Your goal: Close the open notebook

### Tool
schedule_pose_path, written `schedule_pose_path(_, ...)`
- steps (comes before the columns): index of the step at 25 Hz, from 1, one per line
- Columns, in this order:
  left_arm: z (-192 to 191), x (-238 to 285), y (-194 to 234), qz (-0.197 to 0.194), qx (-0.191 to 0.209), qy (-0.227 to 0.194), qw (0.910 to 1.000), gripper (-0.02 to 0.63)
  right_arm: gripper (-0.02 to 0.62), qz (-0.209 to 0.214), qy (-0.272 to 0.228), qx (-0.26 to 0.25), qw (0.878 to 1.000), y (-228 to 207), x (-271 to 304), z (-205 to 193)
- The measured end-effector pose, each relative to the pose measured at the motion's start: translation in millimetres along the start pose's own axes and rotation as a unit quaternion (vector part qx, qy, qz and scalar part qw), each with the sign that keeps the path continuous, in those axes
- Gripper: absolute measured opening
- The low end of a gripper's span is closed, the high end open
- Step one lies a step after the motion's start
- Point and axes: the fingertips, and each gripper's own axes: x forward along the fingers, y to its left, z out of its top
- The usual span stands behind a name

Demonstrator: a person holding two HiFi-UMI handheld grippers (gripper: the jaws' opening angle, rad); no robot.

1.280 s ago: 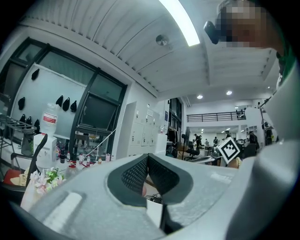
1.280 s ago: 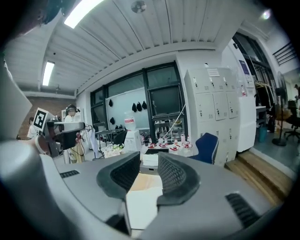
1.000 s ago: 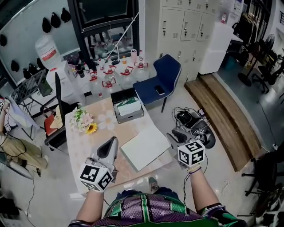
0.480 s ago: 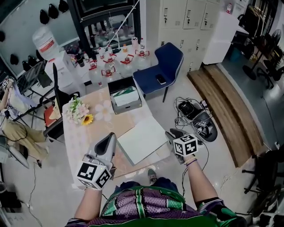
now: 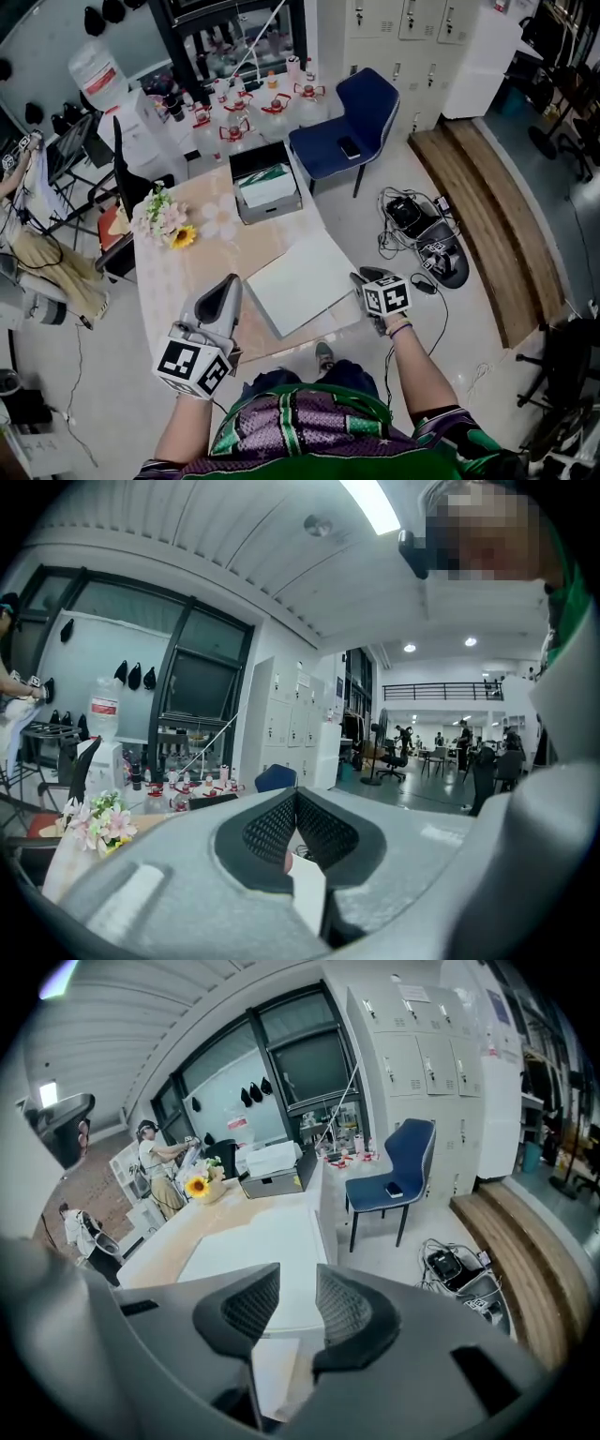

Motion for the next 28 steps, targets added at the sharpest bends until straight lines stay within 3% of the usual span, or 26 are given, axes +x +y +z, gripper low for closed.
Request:
schedule_pose_path(8, -7, 8, 4, 0.018, -0.002, 0.015, 0.9997, 0.017, 0.106, -0.001, 0.029, 0.030, 0.999, -30, 30, -27)
schedule_pose_path(14, -12, 13, 11, 0.027, -0.013, 0.019, 0.9994, 0.017, 0.132, 0.021, 0.017, 0.103, 0.994, -44, 38, -40)
schedule_pose_path(17, -14, 15, 13, 0.028, -0.015, 0.021, 0.9993, 0.017, 0.143, 0.051, 0.006, 0.164, 0.985, -46, 42, -44)
schedule_pose_path(22, -17, 19, 14, 0.029, -0.019, 0.022, 0.9992, 0.017, 0.143, 0.117, -0.013, 0.256, 0.959, -47, 45, -50)
schedule_pose_path(28, -14, 22, 19, 0.032, -0.023, 0.018, 0.9991, 0.017, 0.132, 0.139, -0.023, 0.280, 0.950, -46, 46, -51)
